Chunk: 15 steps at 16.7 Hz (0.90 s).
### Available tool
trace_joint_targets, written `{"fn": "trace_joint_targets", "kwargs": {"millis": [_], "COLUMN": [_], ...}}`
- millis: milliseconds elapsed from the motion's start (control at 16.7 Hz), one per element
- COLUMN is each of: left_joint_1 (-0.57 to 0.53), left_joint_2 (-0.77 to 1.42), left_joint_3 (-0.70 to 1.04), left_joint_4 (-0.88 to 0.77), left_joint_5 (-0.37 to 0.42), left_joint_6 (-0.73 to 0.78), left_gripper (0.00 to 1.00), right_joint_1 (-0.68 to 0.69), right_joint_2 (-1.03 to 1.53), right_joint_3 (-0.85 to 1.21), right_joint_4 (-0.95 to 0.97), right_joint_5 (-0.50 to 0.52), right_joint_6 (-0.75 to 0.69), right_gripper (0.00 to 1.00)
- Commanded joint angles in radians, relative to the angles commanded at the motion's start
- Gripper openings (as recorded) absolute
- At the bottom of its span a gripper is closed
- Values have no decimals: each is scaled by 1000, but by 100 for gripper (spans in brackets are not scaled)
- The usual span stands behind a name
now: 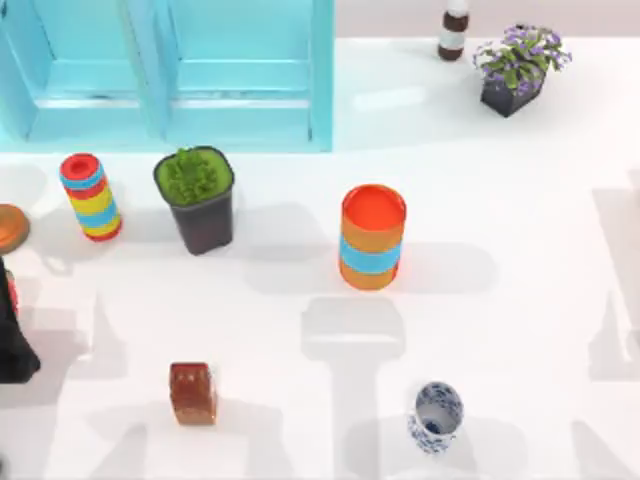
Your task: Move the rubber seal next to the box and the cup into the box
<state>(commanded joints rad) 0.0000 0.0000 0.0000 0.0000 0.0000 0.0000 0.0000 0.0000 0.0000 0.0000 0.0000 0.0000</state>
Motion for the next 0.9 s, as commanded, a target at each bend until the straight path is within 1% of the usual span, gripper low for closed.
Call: {"fn": "trace_joint_targets", "kwargs": {"millis": [240, 420, 660, 900], "left_joint_1": [0, 0, 0, 0], "left_joint_2": [0, 0, 0, 0], "left_joint_3": [0, 0, 0, 0], "left_joint_4": [0, 0, 0, 0], "left_joint_5": [0, 0, 0, 0], "left_joint_6": [0, 0, 0, 0], "left_gripper": [100, 100, 100, 100], "right_joint_1": [10, 52, 150, 282], "right_joint_2": [19, 112, 345, 677], "right_joint_3": [25, 135, 389, 731], "right_joint_4": [-11, -67, -214, -427], "right_joint_5": [-1, -4, -7, -9], "right_joint_6": [8, 44, 129, 249], "right_gripper": [100, 100, 100, 100]}}
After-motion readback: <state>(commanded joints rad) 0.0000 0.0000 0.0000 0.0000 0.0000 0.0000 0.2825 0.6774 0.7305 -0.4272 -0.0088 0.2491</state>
